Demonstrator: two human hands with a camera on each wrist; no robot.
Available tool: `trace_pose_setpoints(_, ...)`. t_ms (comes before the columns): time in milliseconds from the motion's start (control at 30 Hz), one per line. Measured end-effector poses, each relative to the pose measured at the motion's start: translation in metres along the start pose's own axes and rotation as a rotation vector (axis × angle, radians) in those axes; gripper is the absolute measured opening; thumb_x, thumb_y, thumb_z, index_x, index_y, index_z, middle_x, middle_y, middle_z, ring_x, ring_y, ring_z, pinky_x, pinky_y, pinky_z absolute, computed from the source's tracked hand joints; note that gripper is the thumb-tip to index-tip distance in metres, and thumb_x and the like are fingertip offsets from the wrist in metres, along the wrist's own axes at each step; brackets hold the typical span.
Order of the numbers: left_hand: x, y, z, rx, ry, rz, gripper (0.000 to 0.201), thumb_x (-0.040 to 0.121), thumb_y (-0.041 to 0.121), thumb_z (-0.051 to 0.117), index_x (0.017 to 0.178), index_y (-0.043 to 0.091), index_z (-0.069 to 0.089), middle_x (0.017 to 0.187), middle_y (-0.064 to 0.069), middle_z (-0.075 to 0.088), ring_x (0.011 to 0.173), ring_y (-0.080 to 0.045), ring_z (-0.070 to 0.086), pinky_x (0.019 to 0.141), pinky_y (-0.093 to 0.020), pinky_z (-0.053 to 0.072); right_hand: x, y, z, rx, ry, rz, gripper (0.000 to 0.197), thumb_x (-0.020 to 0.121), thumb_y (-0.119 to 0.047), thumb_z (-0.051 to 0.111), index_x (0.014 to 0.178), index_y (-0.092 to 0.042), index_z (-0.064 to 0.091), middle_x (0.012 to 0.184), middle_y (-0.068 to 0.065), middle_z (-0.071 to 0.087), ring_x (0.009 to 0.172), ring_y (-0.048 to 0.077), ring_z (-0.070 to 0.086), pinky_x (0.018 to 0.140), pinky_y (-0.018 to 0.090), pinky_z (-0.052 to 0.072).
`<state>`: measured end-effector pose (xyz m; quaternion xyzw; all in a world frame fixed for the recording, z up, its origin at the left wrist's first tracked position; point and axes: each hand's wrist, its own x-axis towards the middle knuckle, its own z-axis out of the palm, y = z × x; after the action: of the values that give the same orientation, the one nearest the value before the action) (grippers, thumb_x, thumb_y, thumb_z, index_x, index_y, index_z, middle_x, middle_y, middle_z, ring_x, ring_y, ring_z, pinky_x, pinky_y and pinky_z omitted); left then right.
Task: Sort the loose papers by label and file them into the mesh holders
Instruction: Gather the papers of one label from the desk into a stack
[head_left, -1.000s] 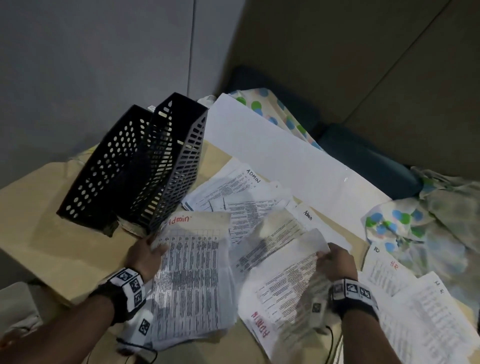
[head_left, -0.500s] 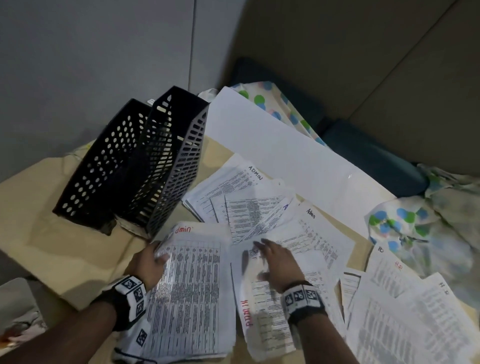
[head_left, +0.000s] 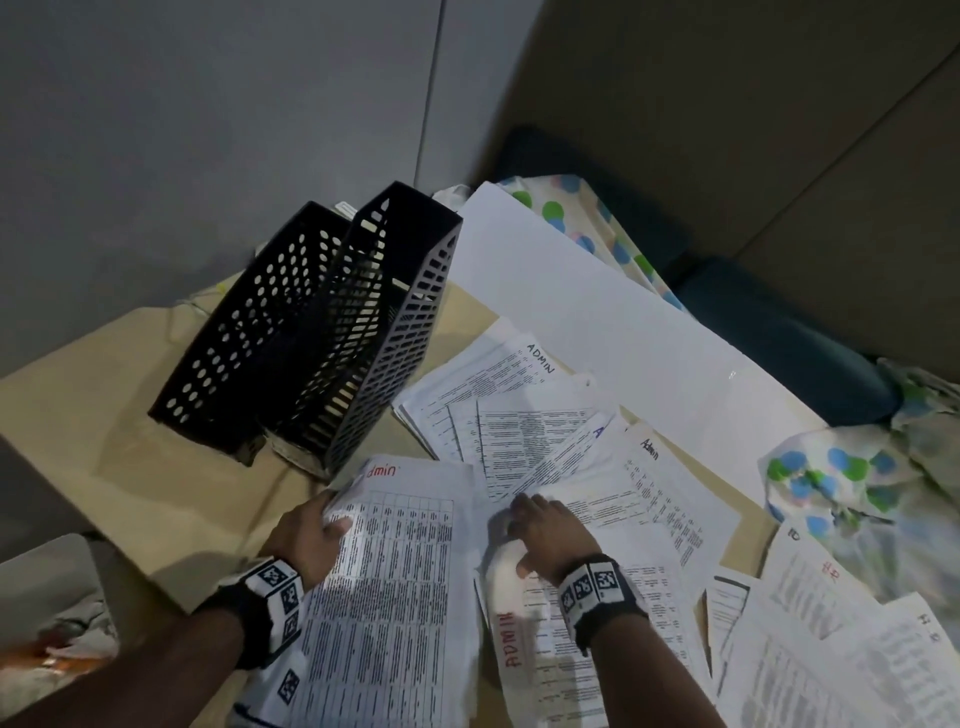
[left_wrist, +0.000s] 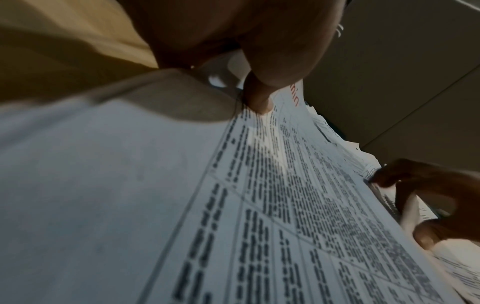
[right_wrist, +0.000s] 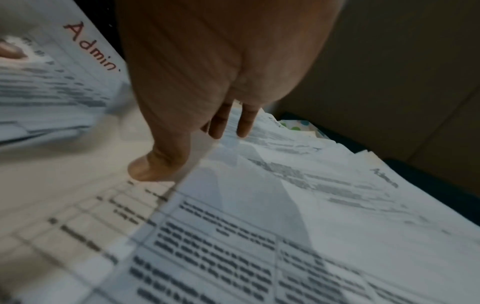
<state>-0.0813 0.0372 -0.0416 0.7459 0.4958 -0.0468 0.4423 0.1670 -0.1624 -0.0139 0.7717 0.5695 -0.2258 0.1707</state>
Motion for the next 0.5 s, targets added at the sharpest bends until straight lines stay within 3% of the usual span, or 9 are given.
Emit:
trace_pose_setpoints(100,0.001,-0.001,0.000,0.006,-0.003,0.007,0.038,0.090,0.028,0.058,0.127,0.023,0.053,0.108,-0.017,0.069,0.097,-0.038,0.063,0.077,-0.034,0.050,0.008,-0.010,-0.005,-0.013,0.087,-0.069,0.044,0.071,-0.023,0.078,0.114,-0.019,0.069,0.151,0.002,0.034,0.134,0.026,0.037,0.112,0.042,0.032)
trace_pose_setpoints(167,0.002,-0.003,0.001,0.000,0.001,0.003,0.039,0.090,0.030,0.058,0.128,0.024,0.052,0.107,-0.017,0.069,0.096,-0.038,0.063,0.075,-0.033,0.049,0.012,-0.015,-0.002,0.051,0.138,-0.087,0.033,0.063,-0.017,0.082,0.095,-0.015,0.075,0.145,0.004,0.044,0.124,0.027,0.049,0.102,0.041,0.044)
trace_pose_setpoints(233,0.002,-0.004,0.002,-0.009,0.003,0.000,0.040,0.090,0.029,0.059,0.129,0.024,0.052,0.108,-0.016,0.069,0.098,-0.037,0.063,0.076,-0.031,0.048,0.011,-0.018,0.001,0.134,0.160,-0.052,0.022,0.064,-0.014,0.080,0.086,-0.015,0.074,0.139,0.001,0.049,0.116,0.024,0.053,0.095,0.038,0.047)
trace_pose_setpoints(300,0.002,-0.004,0.001,-0.015,0.013,0.007,0.040,0.089,0.027,0.059,0.128,0.024,0.052,0.106,-0.016,0.070,0.097,-0.037,0.063,0.074,-0.030,0.047,0.007,-0.017,0.005,0.167,0.178,-0.032,0.020,0.071,-0.012,0.076,0.090,-0.016,0.073,0.132,0.001,0.052,0.111,0.024,0.055,0.095,0.039,0.048)
trace_pose_setpoints(367,0.000,-0.003,0.001,-0.012,0.019,0.012,0.040,0.089,0.027,0.060,0.128,0.024,0.053,0.103,-0.016,0.071,0.095,-0.036,0.064,0.071,-0.029,0.044,0.005,-0.015,0.008,0.110,0.181,-0.051,0.026,0.076,-0.016,0.074,0.101,-0.020,0.072,0.137,0.002,0.048,0.119,0.025,0.050,0.103,0.041,0.043)
trace_pose_setpoints(433,0.000,-0.002,0.001,0.007,0.014,0.016,0.040,0.090,0.027,0.059,0.129,0.024,0.052,0.101,-0.016,0.071,0.093,-0.036,0.064,0.068,-0.027,0.041,0.008,-0.014,0.005,0.042,0.138,-0.066,0.039,0.075,-0.022,0.075,0.113,-0.024,0.068,0.147,0.000,0.037,0.130,0.023,0.040,0.112,0.040,0.034)
trace_pose_setpoints(500,-0.001,-0.001,0.001,0.030,0.005,0.011,0.041,0.090,0.029,0.058,0.130,0.024,0.051,0.102,-0.017,0.070,0.093,-0.036,0.064,0.067,-0.028,0.041,0.014,-0.017,-0.002,0.055,0.113,-0.054,0.047,0.069,-0.022,0.079,0.114,-0.023,0.066,0.141,-0.002,0.038,0.126,0.021,0.040,0.108,0.037,0.037)
